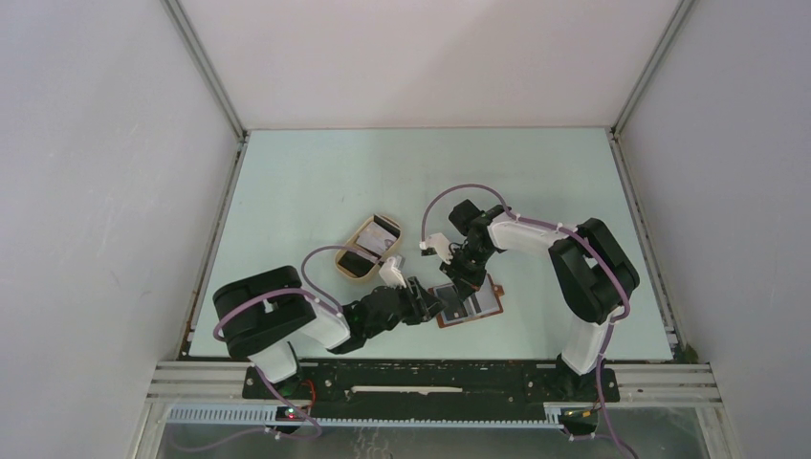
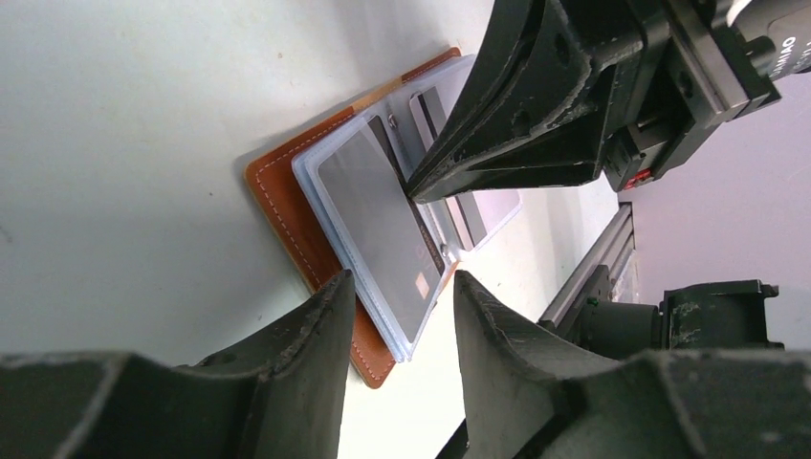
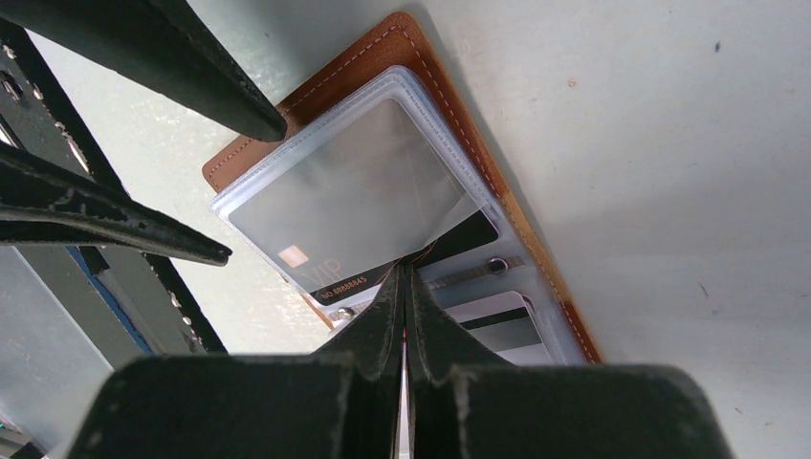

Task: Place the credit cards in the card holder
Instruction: Turn over the card slot in the card holder.

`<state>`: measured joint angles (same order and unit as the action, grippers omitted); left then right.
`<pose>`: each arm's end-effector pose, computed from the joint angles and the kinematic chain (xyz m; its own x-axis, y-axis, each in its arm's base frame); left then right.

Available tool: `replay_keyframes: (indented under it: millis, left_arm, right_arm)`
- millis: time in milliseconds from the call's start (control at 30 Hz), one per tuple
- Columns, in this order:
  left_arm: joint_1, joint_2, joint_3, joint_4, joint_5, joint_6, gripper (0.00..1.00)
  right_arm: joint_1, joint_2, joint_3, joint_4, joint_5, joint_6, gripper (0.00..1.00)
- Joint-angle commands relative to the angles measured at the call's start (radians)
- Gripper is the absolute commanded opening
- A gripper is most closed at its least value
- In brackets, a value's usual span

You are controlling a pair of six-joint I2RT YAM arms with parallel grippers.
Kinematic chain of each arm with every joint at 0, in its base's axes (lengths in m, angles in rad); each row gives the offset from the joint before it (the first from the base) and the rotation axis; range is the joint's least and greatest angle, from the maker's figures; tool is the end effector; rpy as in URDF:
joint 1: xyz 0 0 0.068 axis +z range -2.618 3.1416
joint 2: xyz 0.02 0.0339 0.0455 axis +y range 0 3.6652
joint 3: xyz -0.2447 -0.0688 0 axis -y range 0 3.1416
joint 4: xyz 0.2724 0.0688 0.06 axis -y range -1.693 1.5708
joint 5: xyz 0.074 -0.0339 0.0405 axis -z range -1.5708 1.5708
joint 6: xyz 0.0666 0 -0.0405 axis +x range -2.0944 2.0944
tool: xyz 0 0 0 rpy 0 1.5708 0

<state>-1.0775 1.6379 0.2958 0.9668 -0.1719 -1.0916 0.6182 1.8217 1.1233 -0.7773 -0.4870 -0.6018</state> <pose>0.1457 -0.2469 0.0548 -0.7832 -0.3895 -0.4846 0.2113 0.5662 -0.7967 0.2595 0.2228 0.0891 -0.3583 -0.8687 -0.3420 -0.9113 0.2458 0.3303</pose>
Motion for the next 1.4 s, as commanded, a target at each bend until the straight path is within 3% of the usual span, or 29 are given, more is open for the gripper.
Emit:
replay_keyframes:
  millis: [0,1367]
  left_arm:
    - [0.005,-0.030,0.031,-0.005,-0.020,0.007,0.48]
    - [0.003,-0.006,0.058,-0.005,0.000,0.003,0.47]
  right_arm:
    - [0.006,0.019,0.020,-0.016,0.036,-0.001,0.04]
    - [0.006,0.021,0.023,-0.019,0.036,-0.002,0.04]
